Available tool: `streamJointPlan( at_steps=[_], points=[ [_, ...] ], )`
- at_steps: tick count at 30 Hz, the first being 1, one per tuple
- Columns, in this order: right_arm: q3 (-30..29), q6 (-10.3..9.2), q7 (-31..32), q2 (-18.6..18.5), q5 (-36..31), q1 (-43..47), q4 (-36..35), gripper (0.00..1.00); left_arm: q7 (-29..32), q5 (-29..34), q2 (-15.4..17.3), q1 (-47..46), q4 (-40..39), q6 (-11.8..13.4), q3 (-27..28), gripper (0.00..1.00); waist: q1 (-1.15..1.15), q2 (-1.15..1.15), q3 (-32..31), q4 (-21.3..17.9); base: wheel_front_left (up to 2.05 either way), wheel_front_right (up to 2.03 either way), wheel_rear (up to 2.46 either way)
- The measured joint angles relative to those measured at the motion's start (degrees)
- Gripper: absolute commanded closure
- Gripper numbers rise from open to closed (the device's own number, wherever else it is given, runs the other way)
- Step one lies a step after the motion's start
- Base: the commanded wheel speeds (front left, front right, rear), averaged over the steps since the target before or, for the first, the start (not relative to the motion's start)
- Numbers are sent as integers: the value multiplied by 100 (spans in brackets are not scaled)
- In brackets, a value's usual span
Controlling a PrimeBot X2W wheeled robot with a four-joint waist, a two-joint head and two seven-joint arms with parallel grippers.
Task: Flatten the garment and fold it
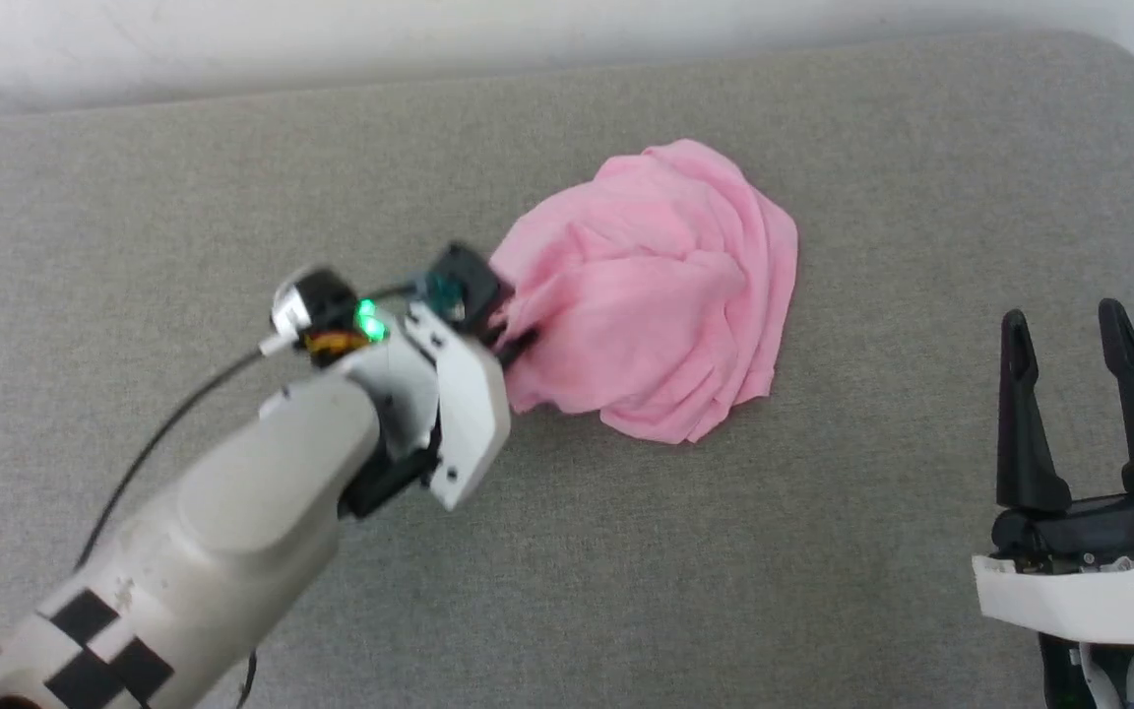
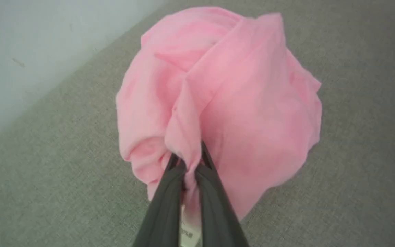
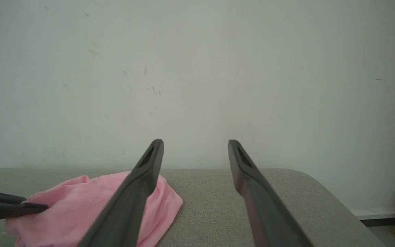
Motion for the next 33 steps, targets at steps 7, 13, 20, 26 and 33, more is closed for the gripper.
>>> streamJointPlan(
  at_steps=[7, 13, 20, 26, 33],
  points=[
    [-10, 0, 0, 1, -16, -80, 75, 0, -3, 12, -244, 288, 595, -2, -334, 100, 0, 0, 136, 91, 0, 0, 0],
    [-7, 0, 0, 1, -26, -30, 219, 0, -966, 49, -376, 352, 728, 356, -93, 0, 0, 0, -78, 154, 0, 0, 0],
    [-68, 0, 0, 1, -24, 253, 367, 0, -2539, 305, -343, 534, 175, 1600, 690, 0, -1, 0, -541, 221, 0, 0, 0],
    [-188, 0, 0, 1, -27, 339, 419, 0, -2674, 975, -309, 1371, -772, 2751, 1670, 0, -2, 0, -829, 333, 0, 0, 0],
    [-272, 0, 0, 2, -22, 396, 601, 0, -2674, 1919, -568, 2894, -1792, 3433, 2989, 0, -2, 0, -970, 487, 0, 0, 0]
  ],
)
